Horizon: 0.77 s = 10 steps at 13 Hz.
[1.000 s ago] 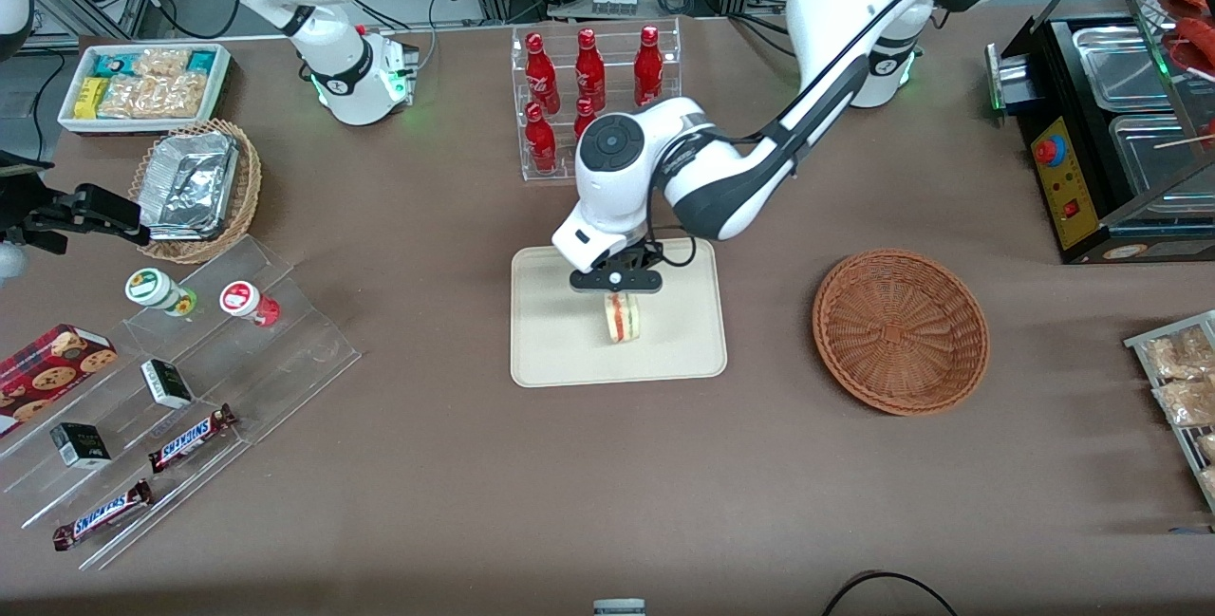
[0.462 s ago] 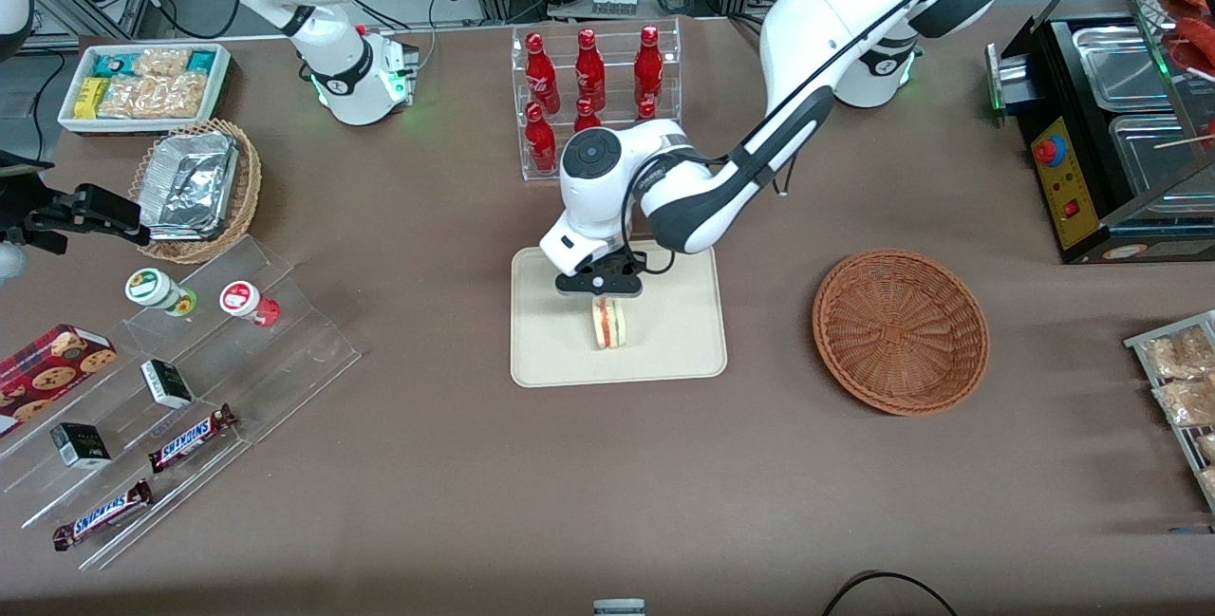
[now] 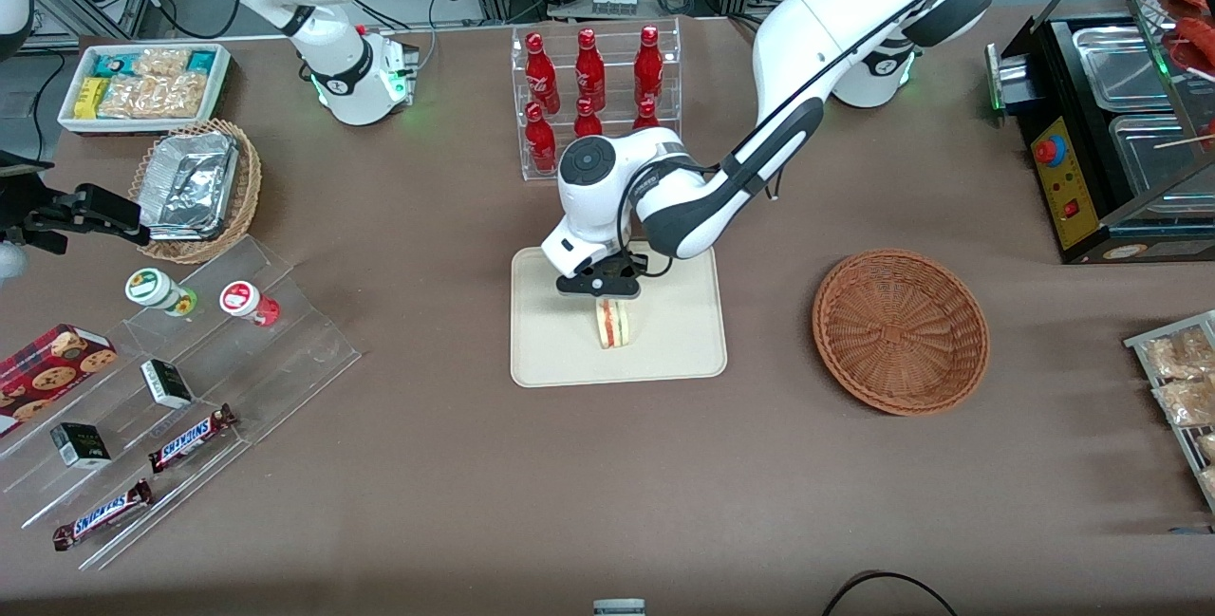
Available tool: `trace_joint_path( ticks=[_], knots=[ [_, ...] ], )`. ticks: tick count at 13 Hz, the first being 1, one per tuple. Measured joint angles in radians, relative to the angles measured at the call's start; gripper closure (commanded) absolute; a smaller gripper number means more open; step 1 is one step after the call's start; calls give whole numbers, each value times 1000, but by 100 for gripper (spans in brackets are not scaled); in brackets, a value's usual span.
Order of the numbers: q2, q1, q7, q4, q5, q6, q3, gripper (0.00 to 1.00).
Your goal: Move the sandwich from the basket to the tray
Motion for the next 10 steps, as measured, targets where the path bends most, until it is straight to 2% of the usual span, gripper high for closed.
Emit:
trace_joint_path(
  ticks=[5, 6, 10],
  knots=[
    [-16, 8, -9, 18, -3, -8, 0, 0],
    [-34, 14, -16, 29, -21, -27, 0, 0],
    [-208, 105, -12, 54, -170, -197, -1, 0]
  ],
)
